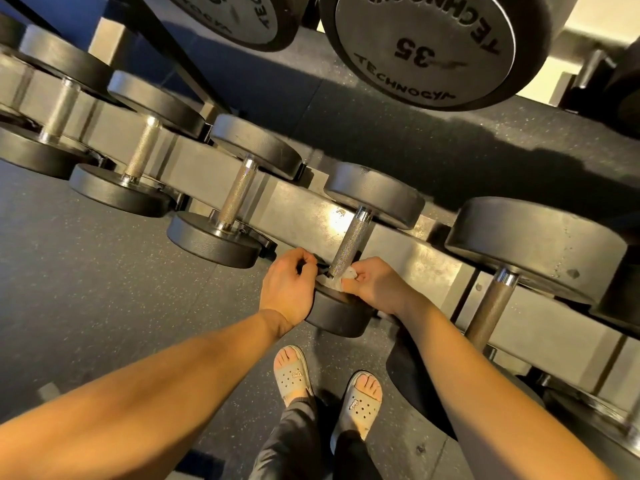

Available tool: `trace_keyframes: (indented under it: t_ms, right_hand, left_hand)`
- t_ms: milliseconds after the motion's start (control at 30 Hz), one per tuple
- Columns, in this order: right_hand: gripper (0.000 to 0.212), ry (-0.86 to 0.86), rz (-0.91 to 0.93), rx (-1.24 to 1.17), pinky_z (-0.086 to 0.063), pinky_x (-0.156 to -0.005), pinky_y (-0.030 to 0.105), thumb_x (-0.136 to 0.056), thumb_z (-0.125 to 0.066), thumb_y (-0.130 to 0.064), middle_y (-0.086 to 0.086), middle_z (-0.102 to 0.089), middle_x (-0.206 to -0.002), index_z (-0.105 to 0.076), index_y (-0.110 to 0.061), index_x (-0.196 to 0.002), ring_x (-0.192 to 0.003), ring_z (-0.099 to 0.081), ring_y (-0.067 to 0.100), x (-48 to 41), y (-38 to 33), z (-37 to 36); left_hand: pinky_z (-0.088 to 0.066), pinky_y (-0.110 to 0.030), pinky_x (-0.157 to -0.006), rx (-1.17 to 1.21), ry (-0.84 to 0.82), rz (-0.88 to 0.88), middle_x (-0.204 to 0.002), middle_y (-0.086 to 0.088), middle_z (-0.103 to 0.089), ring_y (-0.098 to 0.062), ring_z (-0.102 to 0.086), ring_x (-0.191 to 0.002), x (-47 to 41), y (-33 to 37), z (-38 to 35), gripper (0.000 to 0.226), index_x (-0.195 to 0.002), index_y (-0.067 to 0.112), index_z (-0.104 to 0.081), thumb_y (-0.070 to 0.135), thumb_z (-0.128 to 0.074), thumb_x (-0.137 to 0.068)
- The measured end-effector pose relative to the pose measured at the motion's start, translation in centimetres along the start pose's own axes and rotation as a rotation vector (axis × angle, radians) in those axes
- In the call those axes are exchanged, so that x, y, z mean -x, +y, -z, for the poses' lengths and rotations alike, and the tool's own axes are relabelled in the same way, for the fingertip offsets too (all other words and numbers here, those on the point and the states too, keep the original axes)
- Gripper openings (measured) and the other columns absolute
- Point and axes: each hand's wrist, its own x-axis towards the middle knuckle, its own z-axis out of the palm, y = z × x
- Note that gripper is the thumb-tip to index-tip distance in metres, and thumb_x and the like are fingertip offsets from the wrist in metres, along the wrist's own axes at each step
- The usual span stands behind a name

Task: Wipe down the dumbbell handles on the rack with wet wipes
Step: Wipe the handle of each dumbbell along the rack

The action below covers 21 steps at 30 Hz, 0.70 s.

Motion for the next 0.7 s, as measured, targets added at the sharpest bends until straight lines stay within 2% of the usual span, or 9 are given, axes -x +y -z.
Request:
trace_keyframes:
  t_ms: [100, 167, 233, 300, 433, 500, 600, 633, 700]
  right_hand:
    - [0.02, 0.008, 0.045, -0.084, -0.054, -0.058, 0.028, -0.095, -0.066, -0.018, 0.001, -0.065, -0.073, -0.067, -0.026, -0.077, -0.067, -0.063, 0.015, 0.6, 0.5, 0.5]
    - [0.011, 0.086, 0.025, -0.234, -0.049, -0.053, 0.019, -0.099, -0.062, -0.013, 0.005, -0.064, -0.076, -0.068, -0.018, -0.091, -0.064, -0.061, 0.014, 0.7, 0.4, 0.6]
    - [0.012, 0.189, 0.014, -0.411, -0.054, -0.061, 0.022, -0.101, -0.057, -0.01, 0.012, -0.066, -0.083, -0.069, -0.009, -0.098, -0.074, -0.064, 0.02, 0.4, 0.0, 0.4]
    - [0.015, 0.302, -0.045, -0.628, -0.057, -0.069, 0.027, -0.102, -0.055, -0.009, 0.014, -0.069, -0.091, -0.068, -0.011, -0.095, -0.083, -0.068, 0.025, -0.3, -0.8, 0.2]
    - [0.019, 0.484, -0.25, -1.333, -0.059, -0.093, 0.035, -0.1, -0.06, -0.012, 0.012, -0.069, -0.112, -0.063, -0.004, -0.117, -0.104, -0.071, 0.026, -1.6, -2.5, 1.4]
    - [0.009, 0.498, -0.249, -1.558, -0.057, -0.096, 0.034, -0.101, -0.058, -0.009, 0.01, -0.068, -0.103, -0.065, -0.005, -0.104, -0.1, -0.07, 0.022, -2.2, -3.5, 1.5]
    - [0.011, 0.52, -0.22, -1.555, -0.052, -0.079, 0.026, -0.101, -0.057, -0.009, 0.003, -0.066, -0.088, -0.064, -0.013, -0.093, -0.081, -0.065, 0.013, -2.1, -5.0, 0.4]
    - [0.007, 0.592, -0.225, -1.442, -0.05, -0.072, 0.022, -0.101, -0.058, -0.011, 0.002, -0.065, -0.086, -0.064, -0.012, -0.097, -0.078, -0.062, 0.011, -1.9, -5.1, 0.0]
    - [0.009, 0.788, -0.157, -0.975, -0.045, -0.062, 0.016, -0.099, -0.061, -0.016, 0.003, -0.065, -0.089, -0.065, -0.008, -0.101, -0.075, -0.06, 0.009, -1.4, -4.4, -0.4]
  left_hand:
    - [-0.038, -0.033, -0.077, 0.004, 0.001, 0.003, -0.096, 0.003, -0.064, -0.02, -0.056, -0.093, 0.0, -0.1, 0.0, 0.017, -0.09, 0.024, -0.062, 0.017, -0.049, -0.099]
    - [-0.037, -0.033, -0.077, 0.006, 0.003, 0.01, -0.096, 0.003, -0.064, -0.019, -0.056, -0.093, 0.1, -0.1, 0.0, 0.017, -0.09, 0.025, -0.062, 0.018, -0.049, -0.099]
    - [-0.037, -0.033, -0.077, 0.007, -0.001, 0.014, -0.097, 0.003, -0.063, -0.019, -0.056, -0.094, 0.1, 0.0, 0.0, 0.017, -0.092, 0.024, -0.063, 0.019, -0.049, -0.099]
    - [-0.038, -0.033, -0.077, 0.008, -0.007, 0.012, -0.097, 0.003, -0.063, -0.018, -0.056, -0.093, 0.0, -0.1, 0.0, 0.017, -0.094, 0.023, -0.063, 0.02, -0.048, -0.1]
    - [-0.039, -0.034, -0.076, 0.015, -0.005, 0.011, -0.095, 0.005, -0.062, -0.017, -0.056, -0.091, 0.0, -0.3, 0.0, 0.018, -0.093, 0.025, -0.063, 0.023, -0.048, -0.101]
    - [-0.042, -0.035, -0.077, 0.016, -0.004, 0.013, -0.096, 0.005, -0.063, -0.017, -0.057, -0.091, -0.1, -0.5, -0.1, 0.018, -0.092, 0.027, -0.063, 0.026, -0.047, -0.1]
    - [-0.042, -0.035, -0.077, 0.017, 0.0, 0.015, -0.094, 0.004, -0.063, -0.018, -0.057, -0.091, -0.2, -0.5, -0.1, 0.018, -0.091, 0.025, -0.063, 0.025, -0.048, -0.1]
    - [-0.041, -0.034, -0.076, 0.021, 0.0, 0.015, -0.094, 0.004, -0.063, -0.018, -0.057, -0.09, -0.2, -0.5, -0.1, 0.018, -0.09, 0.025, -0.064, 0.024, -0.048, -0.1]
    - [-0.039, -0.033, -0.074, 0.022, -0.001, 0.014, -0.094, 0.004, -0.063, -0.018, -0.057, -0.09, -0.2, -0.5, -0.2, 0.018, -0.09, 0.024, -0.064, 0.024, -0.048, -0.101]
